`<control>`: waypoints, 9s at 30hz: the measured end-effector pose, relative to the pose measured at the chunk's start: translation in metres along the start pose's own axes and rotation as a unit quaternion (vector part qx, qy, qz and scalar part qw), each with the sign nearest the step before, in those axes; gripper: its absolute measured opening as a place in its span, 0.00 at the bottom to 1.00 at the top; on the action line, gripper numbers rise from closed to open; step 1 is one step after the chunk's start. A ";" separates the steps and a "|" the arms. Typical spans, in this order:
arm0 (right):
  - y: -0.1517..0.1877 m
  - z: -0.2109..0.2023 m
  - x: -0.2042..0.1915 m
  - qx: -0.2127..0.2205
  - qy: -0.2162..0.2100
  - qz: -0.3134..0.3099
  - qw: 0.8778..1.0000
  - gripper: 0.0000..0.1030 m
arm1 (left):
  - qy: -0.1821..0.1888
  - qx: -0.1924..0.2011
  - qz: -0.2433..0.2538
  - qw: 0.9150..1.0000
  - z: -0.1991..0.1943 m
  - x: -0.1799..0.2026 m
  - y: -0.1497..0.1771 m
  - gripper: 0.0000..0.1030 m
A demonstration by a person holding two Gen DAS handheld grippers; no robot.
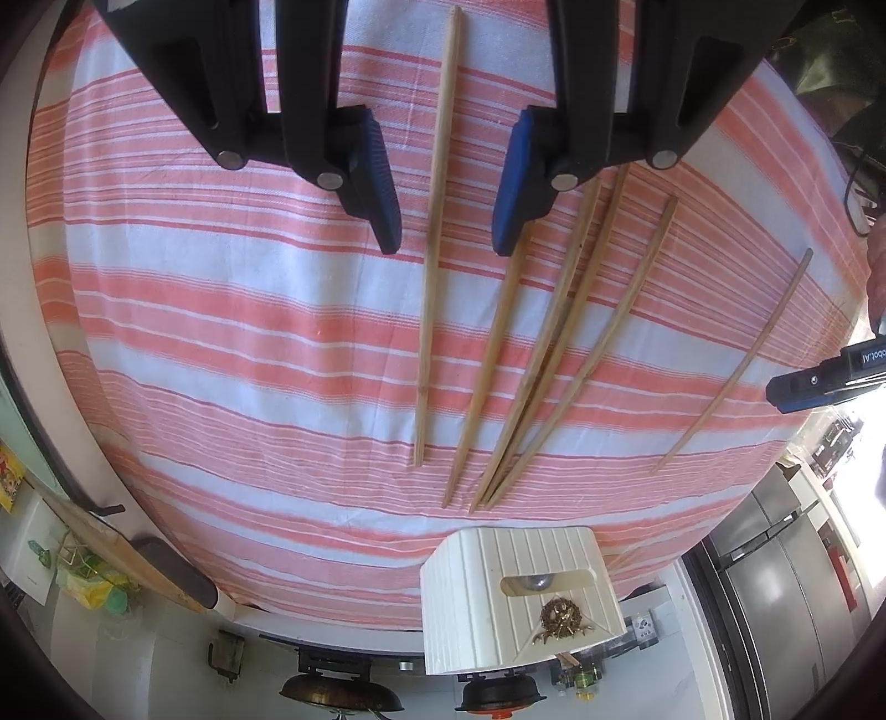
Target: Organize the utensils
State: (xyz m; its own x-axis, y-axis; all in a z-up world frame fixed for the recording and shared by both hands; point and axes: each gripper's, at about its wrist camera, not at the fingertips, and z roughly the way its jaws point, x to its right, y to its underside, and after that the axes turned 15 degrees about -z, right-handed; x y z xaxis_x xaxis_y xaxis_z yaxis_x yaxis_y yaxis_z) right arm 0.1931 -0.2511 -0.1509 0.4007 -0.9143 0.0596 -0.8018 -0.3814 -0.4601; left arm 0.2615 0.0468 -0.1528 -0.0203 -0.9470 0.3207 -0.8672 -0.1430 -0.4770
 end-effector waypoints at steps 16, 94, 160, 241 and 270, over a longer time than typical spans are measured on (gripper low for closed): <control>-0.052 0.035 0.016 -0.041 -0.001 -0.042 0.998 0.34 | -0.090 -0.041 0.061 0.993 0.076 0.014 -0.030 0.73; -0.291 -0.062 0.047 0.284 0.037 -0.025 0.958 0.06 | 0.063 0.195 -0.018 0.979 -0.023 0.083 -0.239 0.03; 0.034 -0.058 -0.041 0.145 0.043 0.063 0.986 0.46 | -0.032 0.064 -0.026 0.997 -0.045 0.031 0.070 0.83; 0.023 -0.001 -0.021 -0.003 0.096 0.013 0.995 0.10 | -0.078 0.027 -0.025 0.996 0.021 -0.002 0.038 0.13; -0.020 0.014 0.008 -0.042 -0.013 0.008 0.999 0.31 | -0.019 -0.032 -0.009 0.999 0.016 -0.021 0.003 0.69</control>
State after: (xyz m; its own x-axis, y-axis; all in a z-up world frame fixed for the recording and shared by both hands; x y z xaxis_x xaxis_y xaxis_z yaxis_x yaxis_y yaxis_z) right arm 0.2186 -0.2488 -0.1541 0.3979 -0.9170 0.0281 -0.8423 -0.3773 -0.3849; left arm 0.2669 0.0619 -0.1740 0.0132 -0.9550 0.2963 -0.8973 -0.1421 -0.4180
